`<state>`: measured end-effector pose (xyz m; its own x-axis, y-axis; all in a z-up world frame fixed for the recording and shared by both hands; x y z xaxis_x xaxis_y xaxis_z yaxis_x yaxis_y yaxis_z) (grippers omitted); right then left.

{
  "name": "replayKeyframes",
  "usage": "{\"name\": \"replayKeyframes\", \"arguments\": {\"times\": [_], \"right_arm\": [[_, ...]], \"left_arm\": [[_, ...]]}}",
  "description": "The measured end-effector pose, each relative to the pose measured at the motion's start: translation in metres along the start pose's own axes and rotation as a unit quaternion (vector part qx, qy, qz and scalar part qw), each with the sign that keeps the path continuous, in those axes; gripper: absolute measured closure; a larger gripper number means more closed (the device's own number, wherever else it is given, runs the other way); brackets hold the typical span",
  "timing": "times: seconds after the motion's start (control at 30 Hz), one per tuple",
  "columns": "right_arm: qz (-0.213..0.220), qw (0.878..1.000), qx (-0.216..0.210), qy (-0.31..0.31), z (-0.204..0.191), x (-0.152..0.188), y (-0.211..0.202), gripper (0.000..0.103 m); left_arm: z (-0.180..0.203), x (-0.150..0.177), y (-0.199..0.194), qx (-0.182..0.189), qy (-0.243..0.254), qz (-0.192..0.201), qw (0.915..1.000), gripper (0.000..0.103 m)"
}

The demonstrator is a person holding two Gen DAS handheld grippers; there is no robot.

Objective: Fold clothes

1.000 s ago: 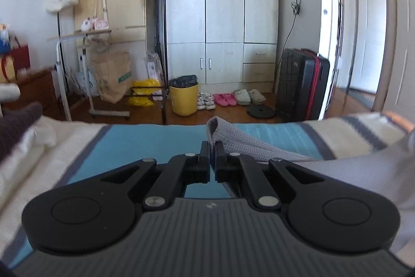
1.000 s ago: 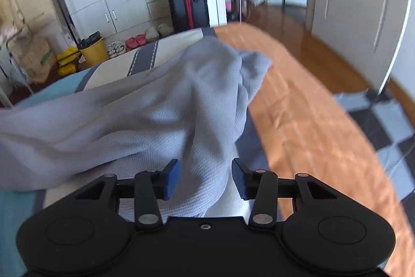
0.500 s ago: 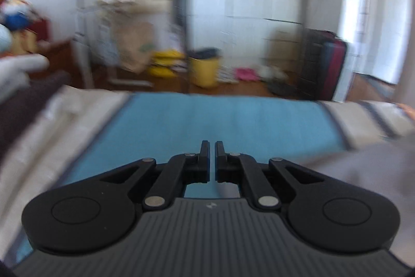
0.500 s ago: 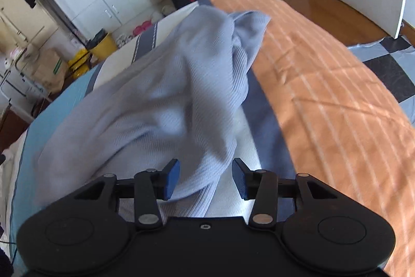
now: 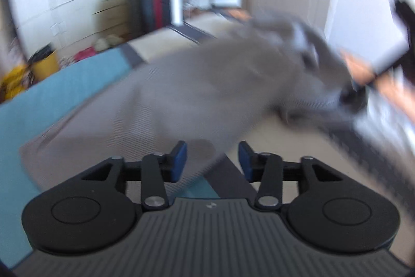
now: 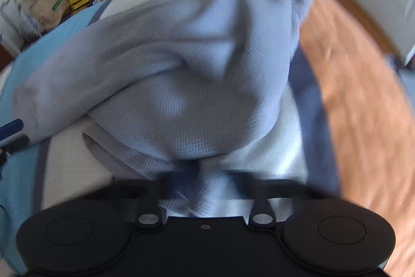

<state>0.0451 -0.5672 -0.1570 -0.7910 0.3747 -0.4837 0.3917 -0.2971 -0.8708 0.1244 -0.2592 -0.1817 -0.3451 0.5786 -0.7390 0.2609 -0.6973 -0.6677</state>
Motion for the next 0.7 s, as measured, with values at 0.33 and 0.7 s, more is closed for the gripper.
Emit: {"name": "replayKeyframes", "arguments": {"times": [0.33,0.7], "right_arm": [[0.134,0.955,0.243,0.108,0.112,-0.018,-0.065,0.101],[0.134,0.945,0.271,0.126,0.13,-0.002,-0.047,0.101]], "left_arm": [[-0.047,0.001,0.014,-0.053,-0.044,0.001,0.9976,0.04],[-0.041,-0.008,0.005,-0.082,-0.003,0.031,0.9962,0.099]]}}
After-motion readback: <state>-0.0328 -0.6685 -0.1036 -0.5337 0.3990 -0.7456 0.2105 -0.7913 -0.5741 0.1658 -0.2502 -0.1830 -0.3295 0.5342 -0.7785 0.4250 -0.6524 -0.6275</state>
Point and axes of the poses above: each gripper's, at about its wrist camera, not at the fingertips, and y roughly the way its jaws point, z to its right, x to its underside, the point moved 6 cm from there along y, roughly the way its jaws point, and after that the axes turned 12 degrees about x, right-handed, at the moved point
